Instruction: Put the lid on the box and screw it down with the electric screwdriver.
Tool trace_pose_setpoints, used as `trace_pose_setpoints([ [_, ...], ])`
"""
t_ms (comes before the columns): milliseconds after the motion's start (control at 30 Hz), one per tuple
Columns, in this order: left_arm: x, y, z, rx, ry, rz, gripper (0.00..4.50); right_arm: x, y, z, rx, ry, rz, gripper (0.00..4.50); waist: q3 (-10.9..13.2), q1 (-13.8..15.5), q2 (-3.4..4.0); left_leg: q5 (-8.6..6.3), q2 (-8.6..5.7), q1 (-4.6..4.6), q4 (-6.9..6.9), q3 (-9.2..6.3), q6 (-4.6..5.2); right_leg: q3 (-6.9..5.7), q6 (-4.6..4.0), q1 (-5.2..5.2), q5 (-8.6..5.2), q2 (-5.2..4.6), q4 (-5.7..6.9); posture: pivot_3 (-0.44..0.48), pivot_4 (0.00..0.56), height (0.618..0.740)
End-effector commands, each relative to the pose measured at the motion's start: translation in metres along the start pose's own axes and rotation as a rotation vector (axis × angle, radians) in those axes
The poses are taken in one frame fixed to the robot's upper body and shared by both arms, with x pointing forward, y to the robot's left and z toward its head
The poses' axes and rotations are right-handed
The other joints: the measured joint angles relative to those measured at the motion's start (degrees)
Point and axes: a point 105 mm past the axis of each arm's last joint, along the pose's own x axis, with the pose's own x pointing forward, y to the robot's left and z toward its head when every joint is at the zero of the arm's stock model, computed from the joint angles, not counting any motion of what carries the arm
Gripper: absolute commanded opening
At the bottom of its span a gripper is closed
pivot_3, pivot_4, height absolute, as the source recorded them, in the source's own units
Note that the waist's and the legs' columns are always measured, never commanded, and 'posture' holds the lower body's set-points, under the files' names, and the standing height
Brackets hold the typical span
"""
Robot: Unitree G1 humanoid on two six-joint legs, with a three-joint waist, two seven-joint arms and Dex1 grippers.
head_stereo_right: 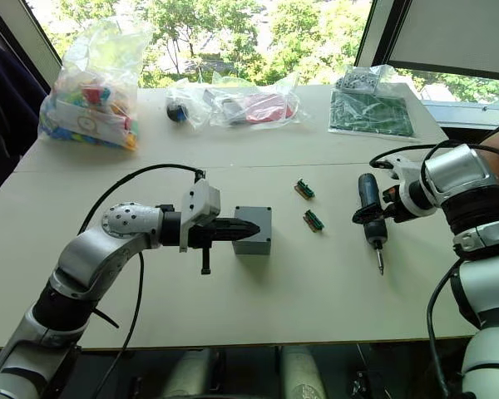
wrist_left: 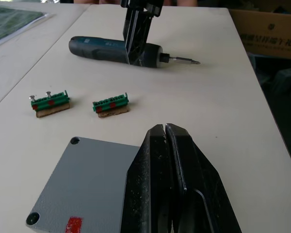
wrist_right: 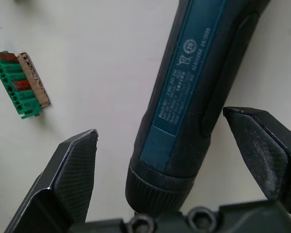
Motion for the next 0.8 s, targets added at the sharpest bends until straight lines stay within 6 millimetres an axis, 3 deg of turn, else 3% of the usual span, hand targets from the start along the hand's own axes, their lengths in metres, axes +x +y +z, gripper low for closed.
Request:
trace_pose_setpoints([
  [33,0.001,-0.003,0.006,0.023,-0.024,0.013,0.00,0.004,-0.006,-0.002,-0.019,0.027,-0.026,4.46,0.0,-0.1,0.00,0.00,0.00,0.00,0.01,0.01,0.00,0.00,0.00,0.00,0.00,0.00,0.00,0.000,0.150,0.740],
  [133,0.001,-0.002,0.006,0.018,-0.023,0.022,0.00,0.006,-0.008,-0.004,-0.063,0.056,-0.031,3.86,0.0,-0.1,-0.02,0.00,0.00,0.05,0.03,0.00,0.00,0.00,0.00,0.05,0.00,0.00,0.02,0.000,0.150,0.740],
  [333,0.001,0.001,0.004,0.014,-0.022,0.031,0.00,0.007,-0.008,-0.020,-0.119,0.138,-0.007,2.08,0.0,-0.2,-0.02,0.00,0.01,0.10,0.03,-0.04,0.00,-0.01,0.00,0.08,0.00,0.04,0.06,0.000,0.150,0.740],
  [367,0.001,0.002,0.005,0.014,-0.022,0.031,0.00,0.008,-0.007,-0.024,-0.122,0.150,0.002,1.90,0.0,-0.1,-0.02,0.00,0.01,0.09,0.02,-0.05,0.00,-0.01,0.01,0.08,0.00,0.04,0.06,0.000,0.150,0.740],
  [467,0.001,0.005,0.004,0.010,-0.020,0.029,0.00,0.005,-0.009,-0.023,-0.117,0.124,-0.016,1.90,0.0,0.2,-0.03,0.00,0.01,0.09,0.03,-0.08,0.00,-0.04,0.01,0.10,-0.01,0.04,0.05,0.000,0.150,0.740],
  [600,-0.004,0.010,-0.003,-0.009,-0.006,0.033,0.00,-0.010,-0.010,0.015,-0.017,-0.076,-0.024,1.90,0.0,0.0,-0.03,0.01,0.01,0.09,0.12,-0.06,-0.01,-0.04,-0.01,0.14,0.01,0.04,0.05,0.000,0.150,0.740],
  [733,-0.015,0.018,-0.003,-0.068,-0.043,0.044,0.00,-0.033,0.001,0.056,0.061,-0.307,0.042,1.90,0.0,-0.7,0.08,0.02,0.01,0.08,0.07,0.03,-0.03,-0.01,-0.03,0.05,0.03,0.02,0.07,0.000,0.150,0.740],
  [800,-0.029,0.030,0.006,-0.107,-0.084,0.064,0.00,-0.075,0.014,0.094,0.106,-0.607,0.157,1.90,0.1,-0.6,0.13,0.02,0.04,0.07,-0.09,0.03,-0.03,-0.01,-0.03,-0.08,0.03,0.04,0.09,0.000,0.150,0.740],
])
